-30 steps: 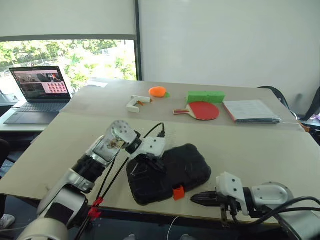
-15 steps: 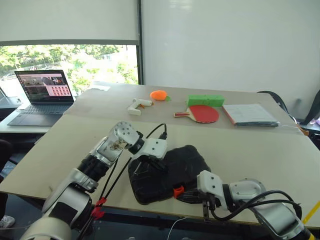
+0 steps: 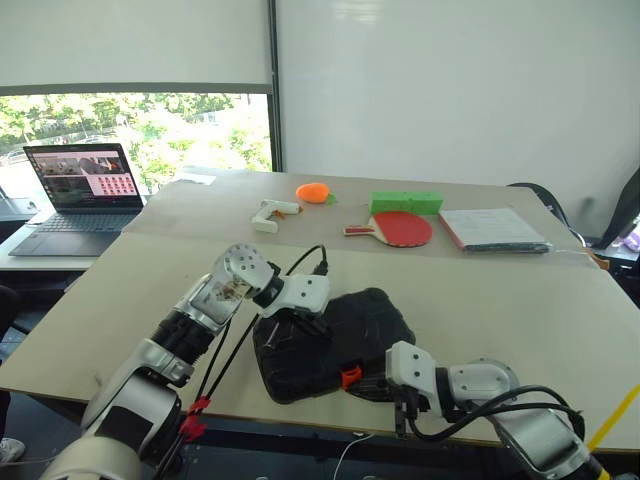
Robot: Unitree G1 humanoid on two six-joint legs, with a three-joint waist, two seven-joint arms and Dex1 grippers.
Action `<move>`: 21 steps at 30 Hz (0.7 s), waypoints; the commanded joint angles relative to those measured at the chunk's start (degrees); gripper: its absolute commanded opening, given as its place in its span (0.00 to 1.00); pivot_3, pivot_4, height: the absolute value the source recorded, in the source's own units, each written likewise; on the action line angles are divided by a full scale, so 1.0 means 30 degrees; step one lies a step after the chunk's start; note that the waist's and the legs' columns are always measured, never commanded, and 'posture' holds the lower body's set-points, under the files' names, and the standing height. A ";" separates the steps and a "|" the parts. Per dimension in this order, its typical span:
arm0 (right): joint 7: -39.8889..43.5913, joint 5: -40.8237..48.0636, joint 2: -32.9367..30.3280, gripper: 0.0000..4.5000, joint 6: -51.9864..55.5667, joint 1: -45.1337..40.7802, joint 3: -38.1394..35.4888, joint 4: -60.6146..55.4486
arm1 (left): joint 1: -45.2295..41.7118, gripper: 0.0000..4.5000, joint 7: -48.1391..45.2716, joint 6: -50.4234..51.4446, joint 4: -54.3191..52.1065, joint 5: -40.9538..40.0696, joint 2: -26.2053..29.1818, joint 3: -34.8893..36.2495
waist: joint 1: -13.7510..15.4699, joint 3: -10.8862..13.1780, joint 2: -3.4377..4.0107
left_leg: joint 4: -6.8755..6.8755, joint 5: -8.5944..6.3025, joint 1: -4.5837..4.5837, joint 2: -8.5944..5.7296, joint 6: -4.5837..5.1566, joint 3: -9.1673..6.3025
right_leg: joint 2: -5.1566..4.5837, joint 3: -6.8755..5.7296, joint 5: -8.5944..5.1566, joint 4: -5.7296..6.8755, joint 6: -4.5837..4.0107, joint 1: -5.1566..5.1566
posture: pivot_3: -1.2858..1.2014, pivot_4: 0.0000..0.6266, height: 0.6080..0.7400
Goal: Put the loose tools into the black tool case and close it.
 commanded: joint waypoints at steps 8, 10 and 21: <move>-0.1632 -0.1565 0.0715 0.00 -0.1145 0.0073 -0.0466 0.0725 | 0.0562 0.02 -0.0063 0.0194 0.0786 0.1111 -0.0201 -0.1043 | 0.0015 -0.0001 -0.0002 | -0.0004 -0.0001 -0.0009 -0.0002 -0.0001 0.0003 | -0.0004 0.0001 -0.0027 -0.0004 -0.0036 -0.0011 | 0.52 0.24 0.97; -0.1983 -0.1743 0.1037 0.00 -0.1237 0.0045 -0.0609 0.0920 | 0.0632 0.02 -0.0048 0.0187 0.0777 0.1130 -0.0236 -0.1061 | -0.0007 -0.0001 -0.0002 | -0.0005 -0.0001 -0.0008 0.0001 -0.0001 0.0002 | -0.0002 0.0002 -0.0028 -0.0005 -0.0038 -0.0012 | 0.52 0.24 0.97; -0.2114 -0.1731 0.1578 0.00 -0.1060 0.0157 -0.0946 0.0768 | 0.0695 0.02 -0.0017 -0.0026 0.1203 0.1359 -0.0393 -0.0986 | 0.0013 0.0001 -0.0001 | -0.0016 -0.0001 -0.0039 0.0001 -0.0001 0.0004 | -0.0004 0.0004 -0.0029 -0.0005 -0.0038 -0.0057 | 0.52 0.24 0.97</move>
